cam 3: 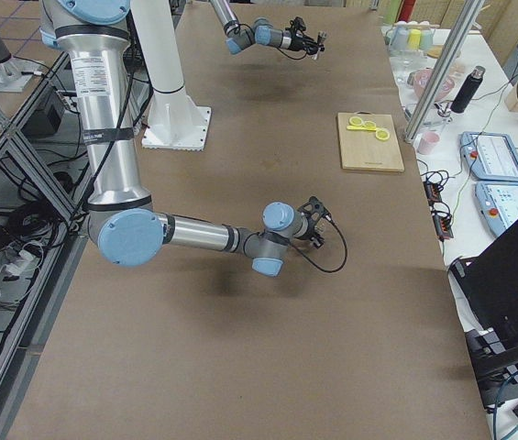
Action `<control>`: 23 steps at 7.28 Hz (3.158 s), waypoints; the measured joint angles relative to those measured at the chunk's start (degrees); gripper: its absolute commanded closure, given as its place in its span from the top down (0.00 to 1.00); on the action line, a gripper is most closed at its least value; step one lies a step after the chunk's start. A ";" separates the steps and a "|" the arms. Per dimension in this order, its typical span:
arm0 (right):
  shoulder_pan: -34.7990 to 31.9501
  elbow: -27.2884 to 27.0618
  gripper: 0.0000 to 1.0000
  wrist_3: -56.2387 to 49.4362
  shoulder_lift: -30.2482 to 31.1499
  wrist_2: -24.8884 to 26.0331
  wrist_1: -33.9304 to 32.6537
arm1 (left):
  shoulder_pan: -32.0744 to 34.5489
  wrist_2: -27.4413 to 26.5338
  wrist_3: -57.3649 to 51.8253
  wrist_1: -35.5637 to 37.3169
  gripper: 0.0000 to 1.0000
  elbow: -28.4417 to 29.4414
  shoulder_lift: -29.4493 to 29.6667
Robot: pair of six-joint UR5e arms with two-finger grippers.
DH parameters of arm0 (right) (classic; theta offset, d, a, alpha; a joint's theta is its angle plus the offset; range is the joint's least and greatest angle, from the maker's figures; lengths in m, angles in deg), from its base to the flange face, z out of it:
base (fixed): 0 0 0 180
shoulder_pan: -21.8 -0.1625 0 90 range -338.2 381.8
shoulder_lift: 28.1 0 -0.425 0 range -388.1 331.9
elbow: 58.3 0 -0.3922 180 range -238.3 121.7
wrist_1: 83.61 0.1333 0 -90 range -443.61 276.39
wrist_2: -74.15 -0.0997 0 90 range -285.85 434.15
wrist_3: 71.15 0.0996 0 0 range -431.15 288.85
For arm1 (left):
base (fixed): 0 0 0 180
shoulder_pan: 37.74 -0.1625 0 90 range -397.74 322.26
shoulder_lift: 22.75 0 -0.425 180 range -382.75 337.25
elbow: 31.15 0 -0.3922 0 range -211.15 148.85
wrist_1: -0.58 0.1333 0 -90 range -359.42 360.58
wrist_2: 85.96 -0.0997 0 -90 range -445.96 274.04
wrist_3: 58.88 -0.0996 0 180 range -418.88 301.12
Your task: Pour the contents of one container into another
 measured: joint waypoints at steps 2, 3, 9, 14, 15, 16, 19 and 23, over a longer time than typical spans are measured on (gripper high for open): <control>-0.63 -0.42 0.00 -0.33 -0.26 -0.30 0.74 | 0.00 2.87 -7.78 -4.01 0.00 -0.19 -0.06; -1.94 -1.05 0.00 -0.44 -0.68 -1.46 0.86 | -0.07 3.73 -12.60 -5.03 0.00 -0.34 0.09; -4.43 -8.32 0.00 -9.95 -9.52 -7.67 -10.81 | 0.01 26.17 -45.68 -26.68 0.00 -2.25 2.86; 0.23 -29.89 0.00 -19.58 -9.99 -8.45 -40.46 | 2.12 46.88 -59.81 -39.82 0.00 10.96 15.77; 1.70 -33.85 0.00 -20.64 -10.13 -8.46 -47.52 | 3.00 51.20 -61.13 -40.43 0.00 13.93 18.57; 3.48 -37.32 0.00 -22.49 -10.67 -8.14 -54.16 | 3.47 54.51 -62.33 -41.37 0.00 17.07 21.31; 6.55 -41.52 0.00 -26.37 -16.28 -8.08 -66.98 | 3.86 59.78 -64.93 -45.28 0.00 25.41 26.98; 9.50 -41.84 0.00 -28.70 -19.33 -8.87 -70.14 | 4.02 66.42 -66.20 -47.54 0.00 30.29 30.71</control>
